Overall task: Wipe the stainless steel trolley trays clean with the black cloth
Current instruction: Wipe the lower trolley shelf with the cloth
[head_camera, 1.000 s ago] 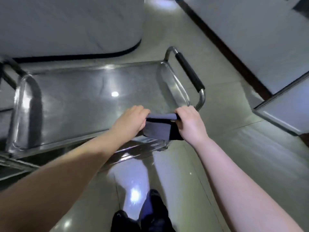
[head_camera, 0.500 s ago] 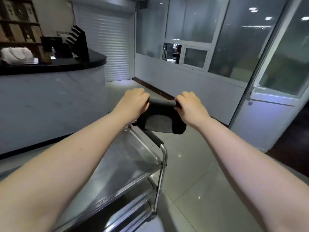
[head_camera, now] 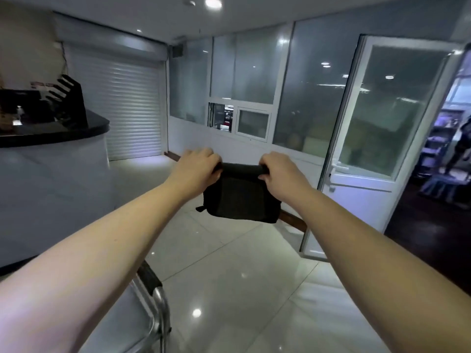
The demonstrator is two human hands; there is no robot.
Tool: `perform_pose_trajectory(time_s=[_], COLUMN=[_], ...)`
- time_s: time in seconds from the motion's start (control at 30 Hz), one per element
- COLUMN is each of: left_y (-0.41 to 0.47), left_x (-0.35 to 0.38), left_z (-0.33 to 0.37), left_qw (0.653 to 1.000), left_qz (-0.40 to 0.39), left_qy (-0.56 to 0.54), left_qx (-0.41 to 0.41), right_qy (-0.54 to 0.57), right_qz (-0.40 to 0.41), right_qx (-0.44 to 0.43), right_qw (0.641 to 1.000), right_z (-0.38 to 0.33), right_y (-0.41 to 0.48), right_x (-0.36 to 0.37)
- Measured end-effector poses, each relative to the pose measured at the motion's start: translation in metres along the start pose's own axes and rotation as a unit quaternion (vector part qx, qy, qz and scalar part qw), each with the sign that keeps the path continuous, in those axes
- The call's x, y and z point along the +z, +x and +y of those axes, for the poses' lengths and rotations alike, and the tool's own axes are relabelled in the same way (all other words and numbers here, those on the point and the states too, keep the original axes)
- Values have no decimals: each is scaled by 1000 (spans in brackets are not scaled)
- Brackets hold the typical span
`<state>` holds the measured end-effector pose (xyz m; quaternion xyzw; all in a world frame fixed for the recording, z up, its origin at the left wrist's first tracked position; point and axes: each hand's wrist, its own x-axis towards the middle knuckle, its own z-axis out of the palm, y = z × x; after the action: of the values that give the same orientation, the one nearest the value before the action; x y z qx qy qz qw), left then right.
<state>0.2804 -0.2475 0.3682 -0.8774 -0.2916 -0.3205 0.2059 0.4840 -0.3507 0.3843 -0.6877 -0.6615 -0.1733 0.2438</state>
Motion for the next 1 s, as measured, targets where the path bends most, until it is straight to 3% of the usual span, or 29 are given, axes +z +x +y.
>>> perform_pose_trajectory(time_s=[0.1, 0.3, 0.57, 0.7, 1.0], left_y=[29, 76, 143, 185, 245], left_x=[48, 133, 243, 293, 419], left_z=[12, -5, -87, -124, -212], left_qw=[999, 993, 987, 992, 990], left_qz=[-23, -84, -112, -82, -97], left_qy=[-18, 75, 107, 78, 33], left_qx=[-30, -41, -34, -54, -98], right_qy=[-25, -33, -63, -57, -51], right_qz=[-1, -31, -39, -20, -37], right_qx=[-19, -61, -102, -109, -201], right_qw=[1000, 997, 992, 992, 977], right_z=[44, 104, 152, 178, 235], right_y=[23, 87, 205, 266, 412], right_x=[27, 102, 202, 237, 359])
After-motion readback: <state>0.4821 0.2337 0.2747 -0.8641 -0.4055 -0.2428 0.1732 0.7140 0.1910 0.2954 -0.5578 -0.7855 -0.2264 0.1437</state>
